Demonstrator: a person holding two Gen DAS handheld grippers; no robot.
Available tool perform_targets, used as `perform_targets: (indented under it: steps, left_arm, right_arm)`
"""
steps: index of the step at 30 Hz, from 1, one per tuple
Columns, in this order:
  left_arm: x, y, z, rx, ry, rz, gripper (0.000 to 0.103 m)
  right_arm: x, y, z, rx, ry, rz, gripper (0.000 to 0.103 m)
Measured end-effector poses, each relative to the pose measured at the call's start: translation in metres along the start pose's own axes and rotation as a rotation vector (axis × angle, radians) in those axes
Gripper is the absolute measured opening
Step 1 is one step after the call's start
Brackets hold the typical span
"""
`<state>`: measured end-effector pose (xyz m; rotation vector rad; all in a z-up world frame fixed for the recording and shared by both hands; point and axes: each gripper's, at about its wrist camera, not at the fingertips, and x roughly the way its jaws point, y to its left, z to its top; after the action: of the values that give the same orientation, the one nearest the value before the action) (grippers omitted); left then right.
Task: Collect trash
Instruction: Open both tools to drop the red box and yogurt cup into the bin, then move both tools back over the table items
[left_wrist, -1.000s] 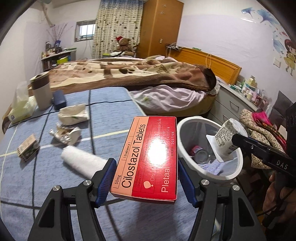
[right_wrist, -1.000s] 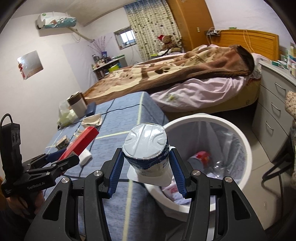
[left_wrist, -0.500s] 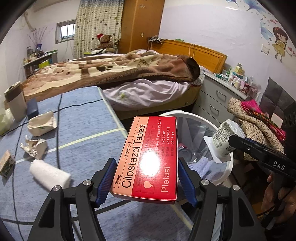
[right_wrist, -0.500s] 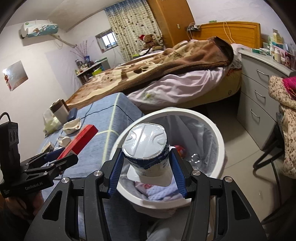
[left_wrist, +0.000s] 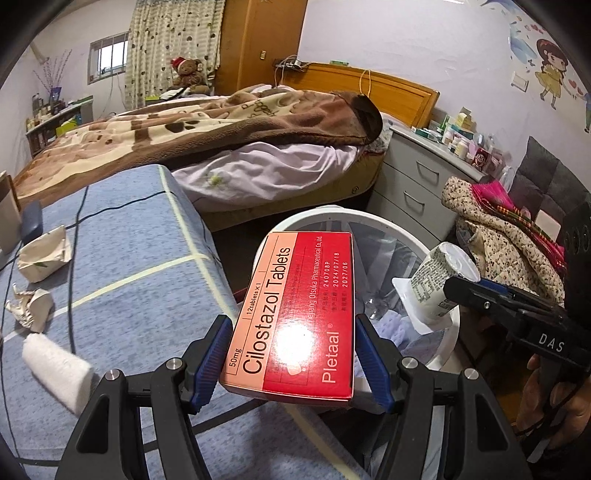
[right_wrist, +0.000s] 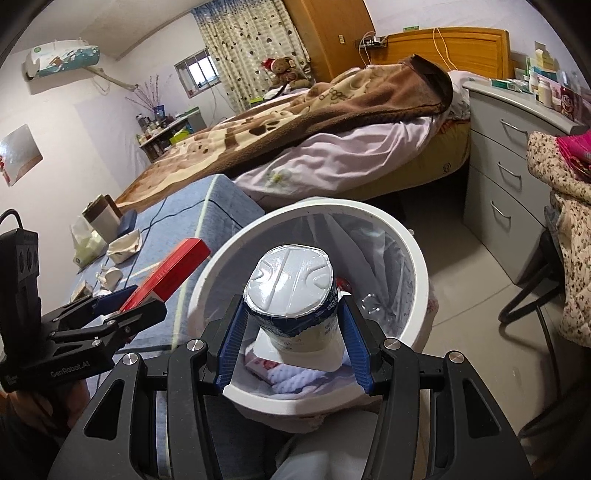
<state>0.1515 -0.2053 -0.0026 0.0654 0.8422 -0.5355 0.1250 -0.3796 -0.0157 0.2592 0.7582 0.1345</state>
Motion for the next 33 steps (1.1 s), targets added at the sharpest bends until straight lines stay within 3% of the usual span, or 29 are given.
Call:
perform_targets:
  steps: [11, 14, 33]
  left_arm:
    - [0.028, -0.002, 0.015, -0.015, 0.023, -0.041, 0.067]
    - [0.029, -0.002, 0.019, -0.026, 0.015, -0.051, 0.067]
    - [-0.012, 0.018, 0.009, -0.08, -0.052, -0.021, 0.066]
  right_arm:
    - [0.006, -0.007, 0.003, -0.004, 0.023, -0.045, 0.053]
    - [0.003, -0.007, 0.003, -0.006, 0.011, -0.049, 0.062]
    - [-0.01, 0.02, 0.002, -0.063, -0.001, -0.008, 0.062]
